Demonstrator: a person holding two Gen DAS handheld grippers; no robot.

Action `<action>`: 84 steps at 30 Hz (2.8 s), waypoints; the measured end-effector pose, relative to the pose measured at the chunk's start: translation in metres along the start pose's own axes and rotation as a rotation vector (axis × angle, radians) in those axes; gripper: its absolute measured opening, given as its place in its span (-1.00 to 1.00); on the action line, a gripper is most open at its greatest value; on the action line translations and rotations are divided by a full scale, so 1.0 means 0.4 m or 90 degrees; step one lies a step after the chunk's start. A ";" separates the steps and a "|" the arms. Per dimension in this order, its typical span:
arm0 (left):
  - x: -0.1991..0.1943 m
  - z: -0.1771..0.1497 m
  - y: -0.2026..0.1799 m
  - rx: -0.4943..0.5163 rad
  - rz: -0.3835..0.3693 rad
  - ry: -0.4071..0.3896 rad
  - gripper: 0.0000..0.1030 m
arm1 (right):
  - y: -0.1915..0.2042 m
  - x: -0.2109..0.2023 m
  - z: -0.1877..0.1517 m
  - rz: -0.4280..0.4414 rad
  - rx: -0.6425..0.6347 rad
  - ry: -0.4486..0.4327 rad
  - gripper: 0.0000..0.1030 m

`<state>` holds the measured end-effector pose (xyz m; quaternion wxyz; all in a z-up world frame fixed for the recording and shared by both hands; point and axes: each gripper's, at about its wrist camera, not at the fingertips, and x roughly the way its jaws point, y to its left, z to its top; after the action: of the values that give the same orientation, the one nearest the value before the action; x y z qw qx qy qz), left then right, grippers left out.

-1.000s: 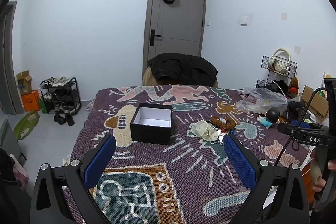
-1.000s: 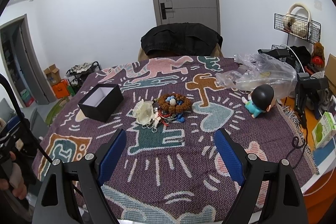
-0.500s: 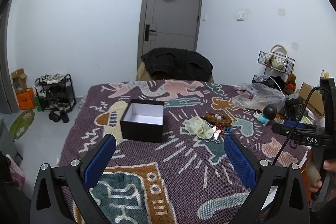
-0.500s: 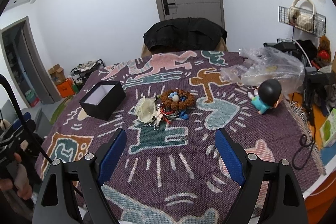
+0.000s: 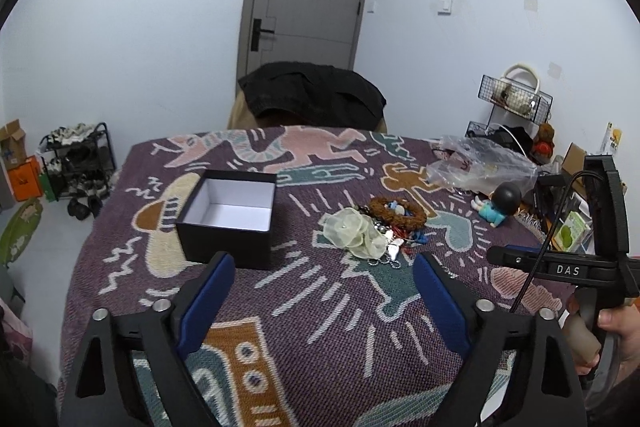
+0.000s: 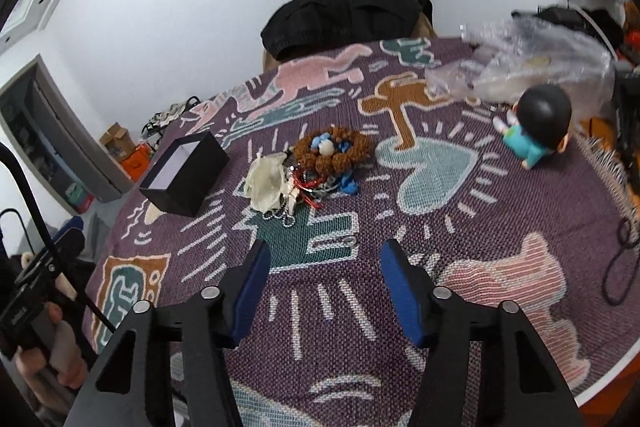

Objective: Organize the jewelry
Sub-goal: 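Grasp the cream fabric flower with the left gripper while the right grasps the silver ring, then carry the flower into the black box with the left gripper while the right drops the ring in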

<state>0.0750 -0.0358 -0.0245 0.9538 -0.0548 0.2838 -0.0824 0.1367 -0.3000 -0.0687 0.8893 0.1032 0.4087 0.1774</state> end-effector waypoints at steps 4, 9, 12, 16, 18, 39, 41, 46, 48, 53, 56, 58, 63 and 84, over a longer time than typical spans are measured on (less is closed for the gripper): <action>0.047 0.006 0.001 -0.005 -0.010 0.024 0.56 | -0.015 0.035 0.009 0.009 0.011 0.020 -0.22; 0.110 0.013 -0.011 0.005 -0.025 0.055 0.40 | -0.026 0.085 0.020 0.003 0.009 0.047 -0.33; 0.143 0.018 -0.014 0.007 -0.027 0.070 0.35 | -0.035 0.119 0.024 -0.010 0.012 0.063 -0.36; 0.182 0.023 -0.014 0.000 -0.033 0.092 0.28 | -0.048 0.162 0.027 -0.021 0.012 0.087 -0.43; 0.203 0.029 -0.017 -0.001 -0.037 0.103 0.26 | -0.051 0.181 0.027 -0.025 0.013 0.099 -0.43; 0.415 0.060 -0.058 0.008 -0.032 0.189 0.12 | -0.059 0.185 0.032 -0.080 -0.031 0.069 -0.75; 0.437 0.059 -0.062 0.016 -0.026 0.192 0.12 | -0.057 0.172 0.033 -0.080 -0.028 0.057 -0.75; 0.475 0.055 -0.074 0.033 -0.024 0.213 -0.39 | -0.054 0.159 0.040 -0.068 -0.012 0.039 -0.75; 0.480 0.053 -0.075 0.037 -0.031 0.222 -0.88 | -0.051 0.161 0.042 -0.062 -0.008 0.036 -0.75; 0.440 0.074 -0.062 0.032 -0.028 0.203 -0.97 | -0.029 0.160 0.053 -0.049 -0.010 0.026 -0.75; 0.398 0.105 -0.049 0.037 -0.018 0.177 -0.97 | -0.012 0.156 0.060 -0.040 -0.012 0.018 -0.75; 0.380 0.122 -0.039 0.031 -0.021 0.167 -0.97 | 0.001 0.151 0.064 -0.035 -0.014 0.012 -0.75; 0.322 0.169 -0.017 0.041 -0.015 0.133 -0.97 | 0.035 0.144 0.078 -0.022 -0.022 0.000 -0.75; 0.243 0.193 0.217 -0.023 0.080 0.105 -0.97 | 0.242 0.166 0.124 0.030 -0.094 -0.023 -0.75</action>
<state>0.2087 0.0356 -0.0249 0.9293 -0.0473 0.3657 -0.0213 0.1923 -0.1866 -0.0506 0.8974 0.0500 0.3756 0.2261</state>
